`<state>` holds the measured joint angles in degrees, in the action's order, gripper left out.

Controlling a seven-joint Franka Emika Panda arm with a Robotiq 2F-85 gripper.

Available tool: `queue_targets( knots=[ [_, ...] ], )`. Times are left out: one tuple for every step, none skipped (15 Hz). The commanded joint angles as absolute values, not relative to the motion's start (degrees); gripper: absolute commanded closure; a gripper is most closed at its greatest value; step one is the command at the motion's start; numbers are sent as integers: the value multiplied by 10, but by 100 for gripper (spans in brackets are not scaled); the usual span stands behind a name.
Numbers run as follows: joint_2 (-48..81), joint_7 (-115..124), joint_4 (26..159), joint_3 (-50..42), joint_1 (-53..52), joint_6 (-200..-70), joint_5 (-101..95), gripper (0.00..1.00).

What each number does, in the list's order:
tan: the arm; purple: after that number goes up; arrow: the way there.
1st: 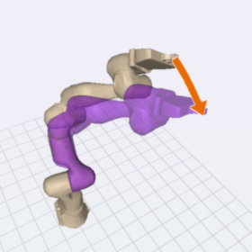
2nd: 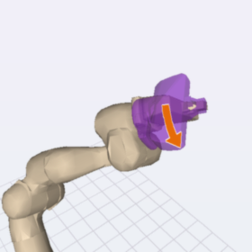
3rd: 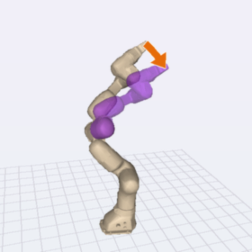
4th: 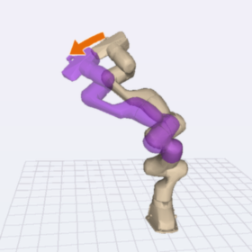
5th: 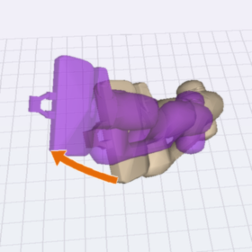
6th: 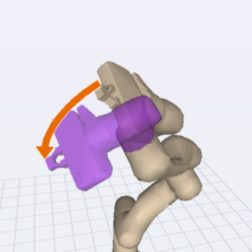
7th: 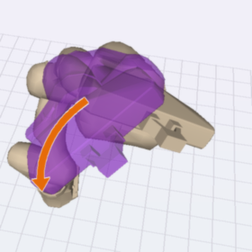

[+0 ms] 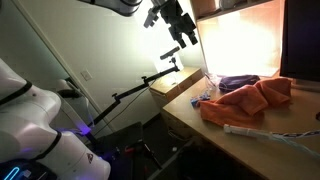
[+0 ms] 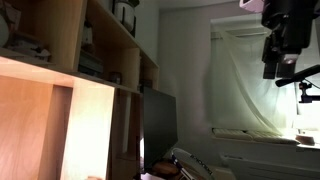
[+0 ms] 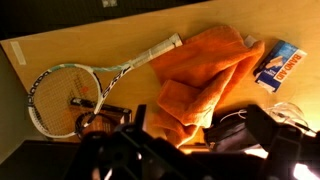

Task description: Pick up the towel and wipe the screen of the computer monitor

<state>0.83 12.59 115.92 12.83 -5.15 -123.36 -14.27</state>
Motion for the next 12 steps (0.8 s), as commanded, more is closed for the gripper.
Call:
queue_targets(
  knots=[
    [81, 134, 1085, 116, -79, -1255, -211, 0],
    [99, 137, 1069, 113, -86, -1257, -224, 0],
    [113, 130, 1059, 110, -93, -1264, -235, 0],
    [132, 131, 1042, 106, -101, -1262, -244, 0],
    [149, 123, 1029, 103, -107, -1256, -245, 0],
    [167, 113, 1014, 101, -111, -1251, -241, 0],
    [185, 102, 1000, 98, -117, -1243, -235, 0],
    [203, 100, 985, 94, -122, -1234, -230, 0],
    [221, 84, 969, 93, -124, -1226, -219, 0],
    [238, 73, 954, 90, -127, -1216, -216, 0],
    [255, 61, 939, 89, -127, -1207, -209, 0],
    [273, 52, 920, 85, -130, -1191, -206, 0]
  ],
)
